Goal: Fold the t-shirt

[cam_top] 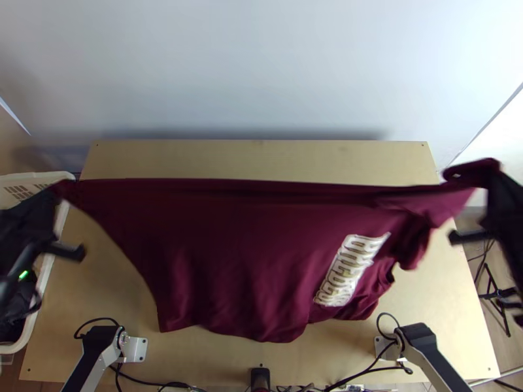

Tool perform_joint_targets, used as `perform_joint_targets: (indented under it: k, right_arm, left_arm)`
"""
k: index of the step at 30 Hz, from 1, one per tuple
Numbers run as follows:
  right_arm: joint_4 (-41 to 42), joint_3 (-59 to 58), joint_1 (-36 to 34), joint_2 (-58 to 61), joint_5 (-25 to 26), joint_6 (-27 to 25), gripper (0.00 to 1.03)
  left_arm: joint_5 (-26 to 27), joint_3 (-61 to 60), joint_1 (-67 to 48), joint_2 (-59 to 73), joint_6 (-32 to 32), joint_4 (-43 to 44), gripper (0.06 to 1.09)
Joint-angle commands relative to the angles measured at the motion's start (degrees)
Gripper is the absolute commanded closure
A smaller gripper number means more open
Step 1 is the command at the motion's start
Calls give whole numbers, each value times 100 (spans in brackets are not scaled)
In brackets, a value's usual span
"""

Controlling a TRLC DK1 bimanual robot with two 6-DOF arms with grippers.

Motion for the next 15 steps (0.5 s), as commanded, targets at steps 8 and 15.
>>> perform_joint_targets:
  k: [8, 15]
  right_arm:
    - [1387, -1480, -37, 1538, 9, 536, 100]
    - [2328, -1541, -107, 2769, 9, 623, 100]
  left_arm:
    - [-93, -1735, -274, 1280, -434, 1488, 105]
    - [-366, -2034, -502, 2291, -531, 2507, 105]
